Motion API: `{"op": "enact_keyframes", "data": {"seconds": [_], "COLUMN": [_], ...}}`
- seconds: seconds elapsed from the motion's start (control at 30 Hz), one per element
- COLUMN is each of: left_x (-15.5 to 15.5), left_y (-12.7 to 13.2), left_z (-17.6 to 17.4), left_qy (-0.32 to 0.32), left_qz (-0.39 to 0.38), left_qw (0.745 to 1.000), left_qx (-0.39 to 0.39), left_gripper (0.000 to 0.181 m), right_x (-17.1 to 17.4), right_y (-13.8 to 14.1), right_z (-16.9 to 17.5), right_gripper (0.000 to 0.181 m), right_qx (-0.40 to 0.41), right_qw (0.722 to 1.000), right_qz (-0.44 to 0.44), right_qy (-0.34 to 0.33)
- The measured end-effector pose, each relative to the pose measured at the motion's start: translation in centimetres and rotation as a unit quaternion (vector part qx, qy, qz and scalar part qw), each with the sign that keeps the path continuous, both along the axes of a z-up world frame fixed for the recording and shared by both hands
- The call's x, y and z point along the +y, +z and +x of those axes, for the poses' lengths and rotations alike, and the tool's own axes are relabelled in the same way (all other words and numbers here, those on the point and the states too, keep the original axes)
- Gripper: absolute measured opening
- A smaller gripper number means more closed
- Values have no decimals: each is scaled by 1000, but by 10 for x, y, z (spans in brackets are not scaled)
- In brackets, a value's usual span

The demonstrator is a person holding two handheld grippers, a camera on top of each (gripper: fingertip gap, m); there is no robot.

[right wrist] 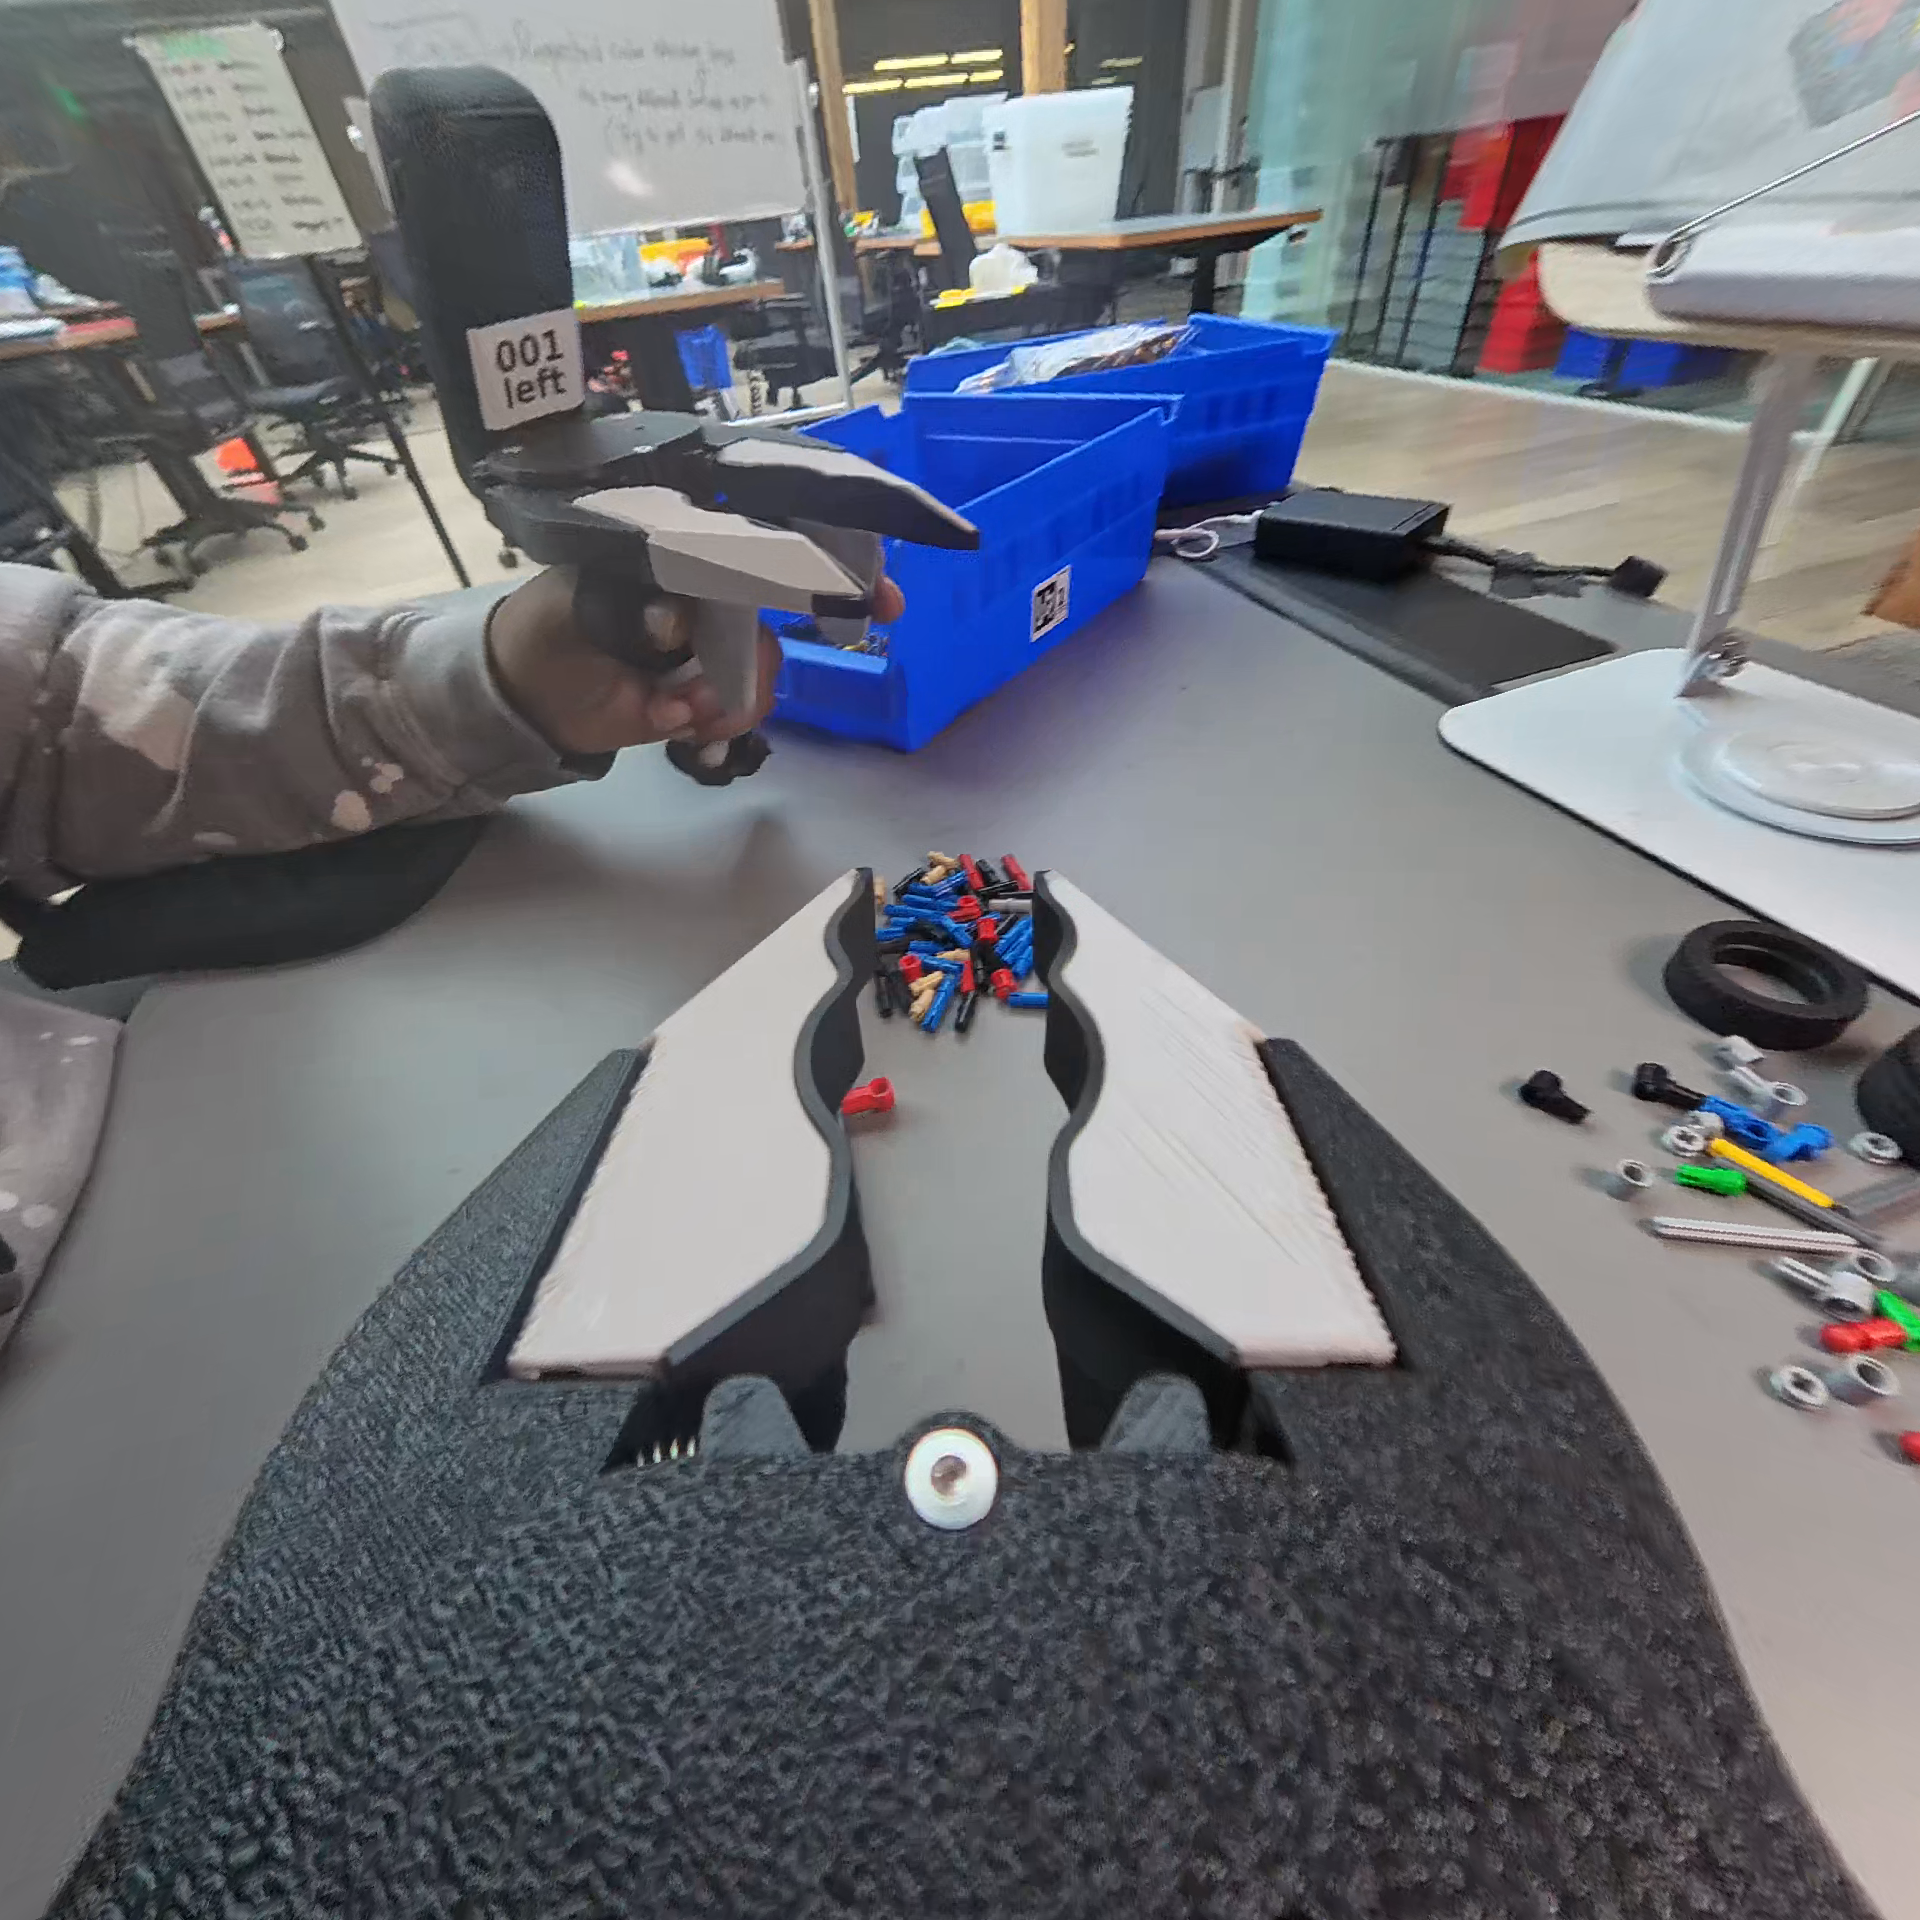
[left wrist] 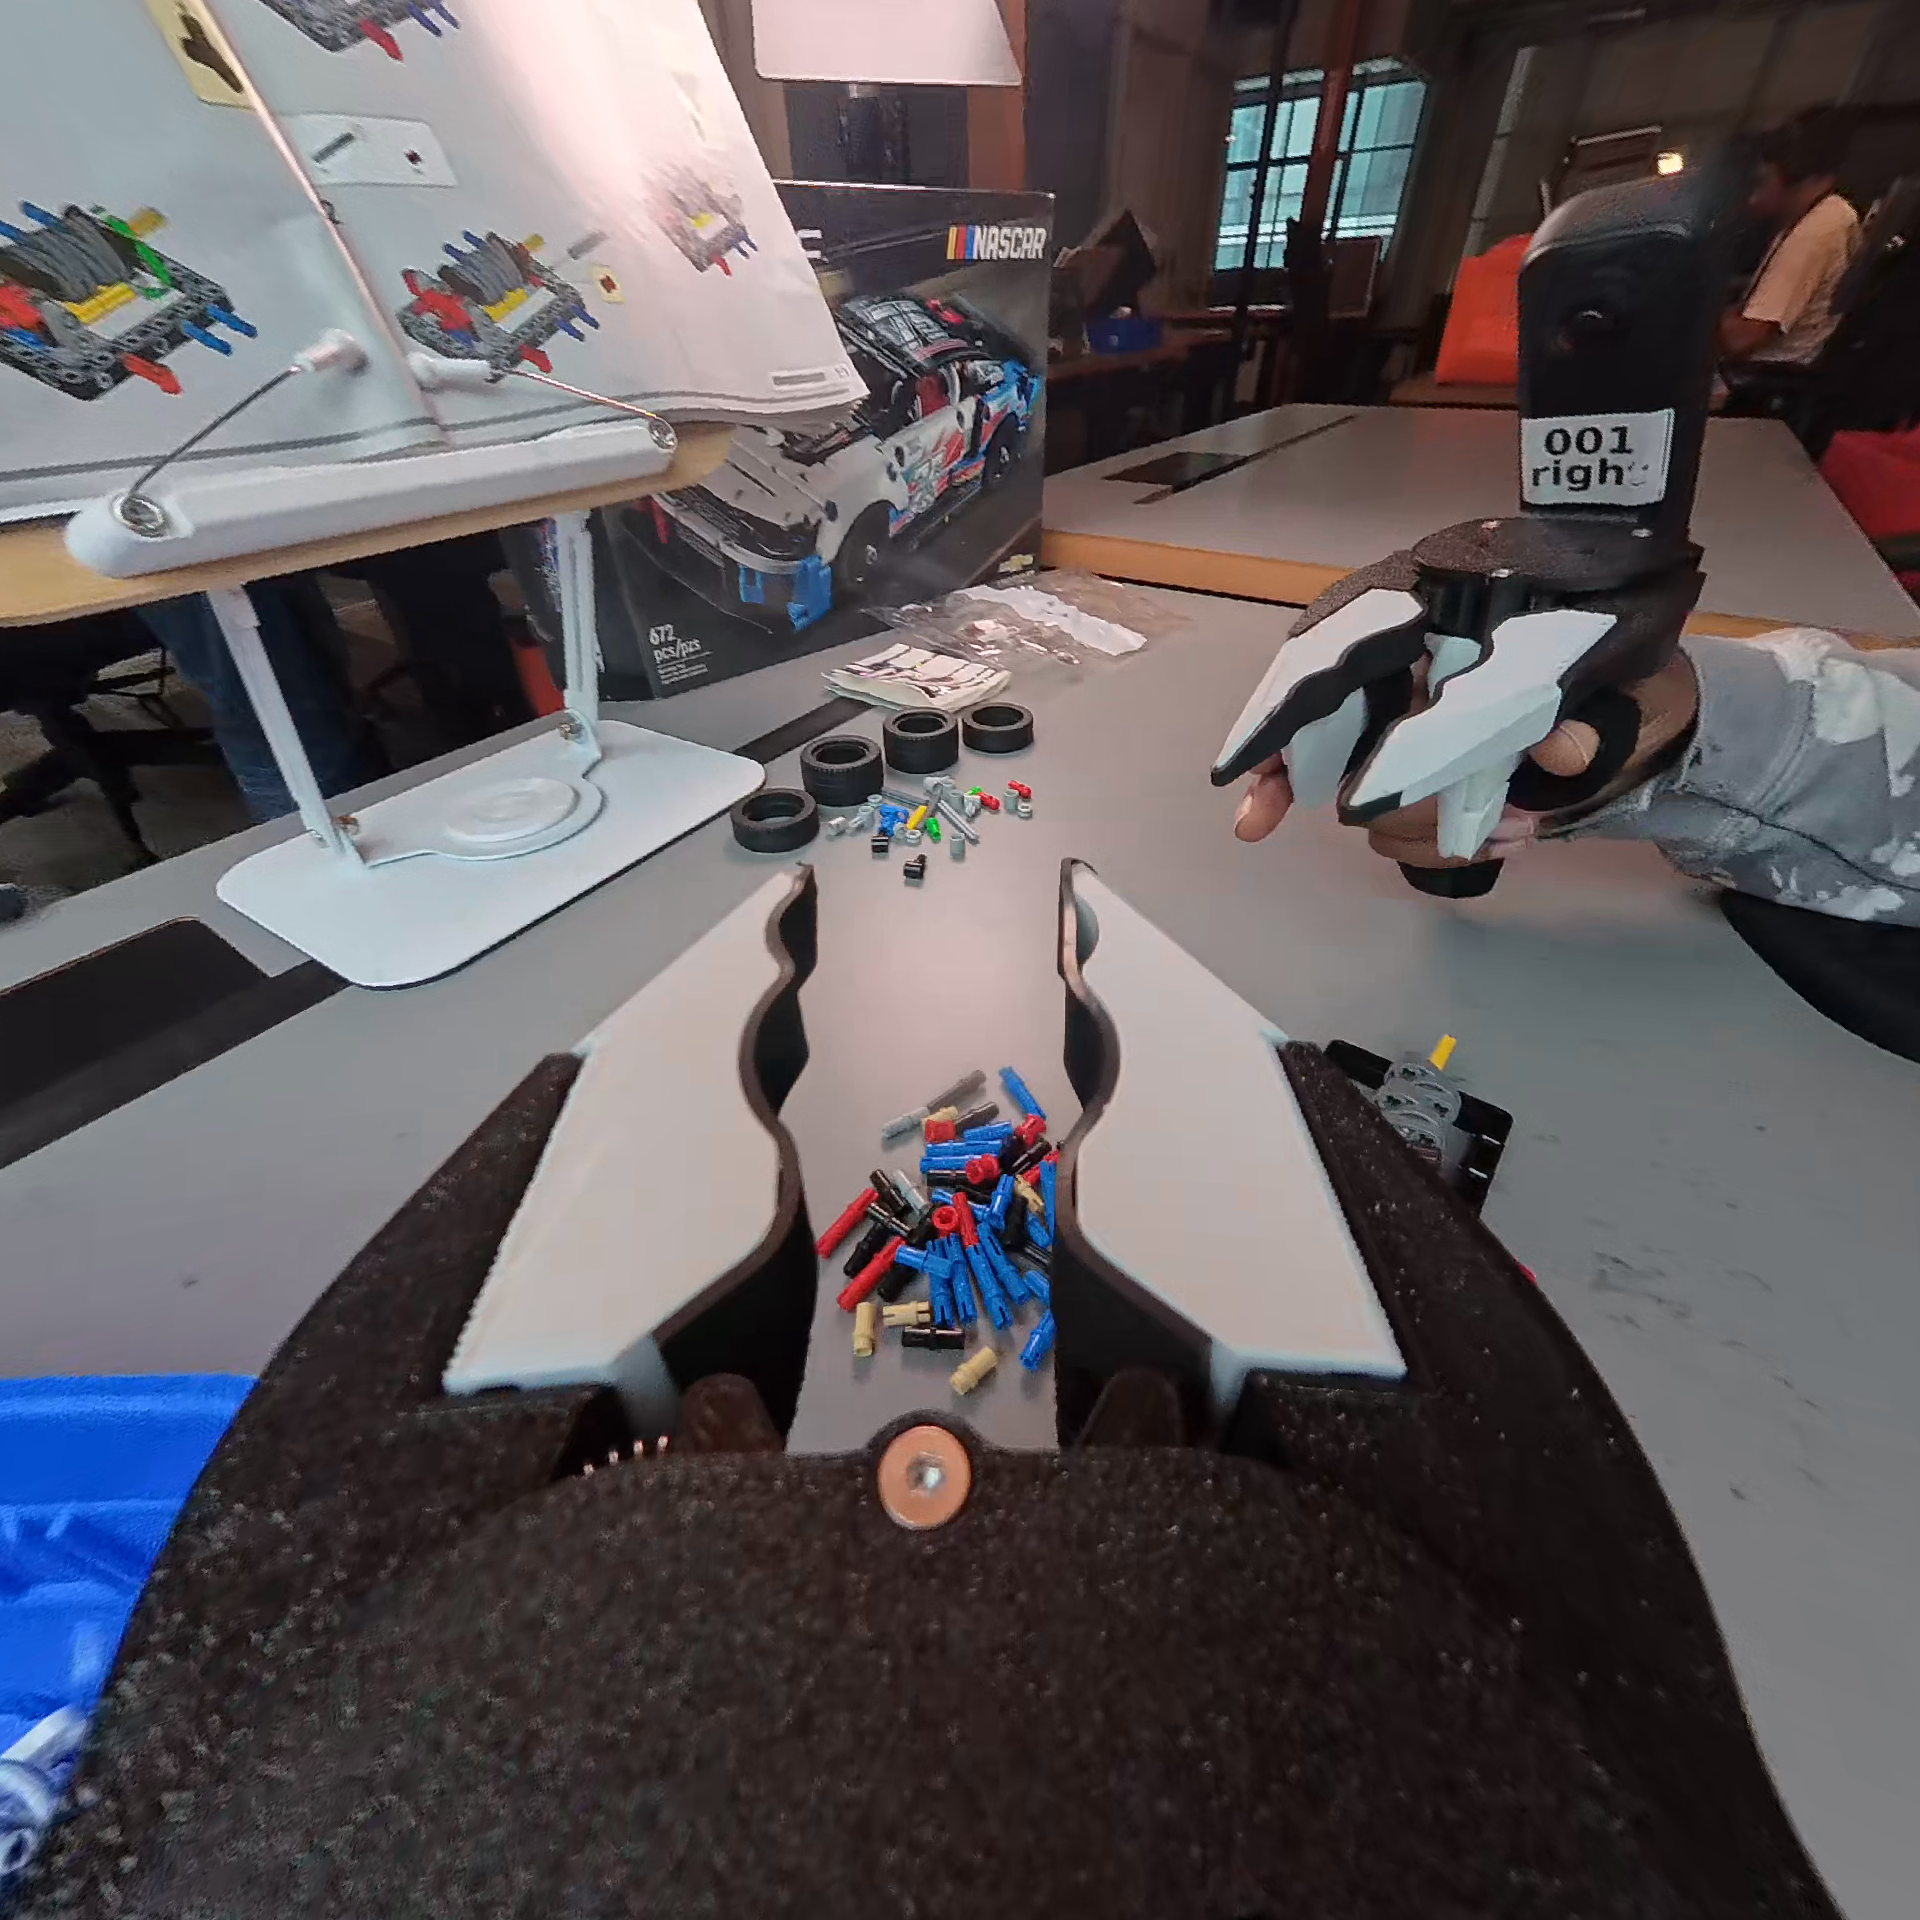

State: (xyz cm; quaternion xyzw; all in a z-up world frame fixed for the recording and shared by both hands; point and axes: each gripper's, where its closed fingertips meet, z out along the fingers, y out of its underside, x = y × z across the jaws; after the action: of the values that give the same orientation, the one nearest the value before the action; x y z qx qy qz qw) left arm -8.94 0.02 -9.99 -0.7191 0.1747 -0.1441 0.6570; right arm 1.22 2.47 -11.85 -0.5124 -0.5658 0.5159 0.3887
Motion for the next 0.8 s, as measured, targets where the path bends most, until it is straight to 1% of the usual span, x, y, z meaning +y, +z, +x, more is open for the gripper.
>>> {"op": "enact_keyframes", "data": {"seconds": [0.07,0.17,0.4,0.53,0.6,0.7,0.8], "left_x": [1,2,4,2,5,15,37], "left_y": [4,7,10,24,39,78,116], "left_z": [-9,-19,-36,-42,-49,-67,-89], "left_qy": [20,42,84,100,110,132,149], "left_qz": [7,13,35,56,69,95,101], "left_qw": [1000,999,996,993,991,987,984], "left_qx": [-4,-11,2,0,9,18,9], "left_gripper": [46,44,44,42,38,33,33], "right_x": [13,24,28,33,39,49,61], "right_y": [3,4,2,6,12,20,26], "right_z": [1,2,1,1,2,6,13], "right_gripper": [18,9,2,0,0,0,0], "right_qx": [15,27,30,41,55,77,93], "right_qw": [999,998,996,994,992,989,983], "right_qz": [6,15,40,39,23,-14,-37], "right_qy": [-32,-61,-78,-93,-107,-125,-151]}}
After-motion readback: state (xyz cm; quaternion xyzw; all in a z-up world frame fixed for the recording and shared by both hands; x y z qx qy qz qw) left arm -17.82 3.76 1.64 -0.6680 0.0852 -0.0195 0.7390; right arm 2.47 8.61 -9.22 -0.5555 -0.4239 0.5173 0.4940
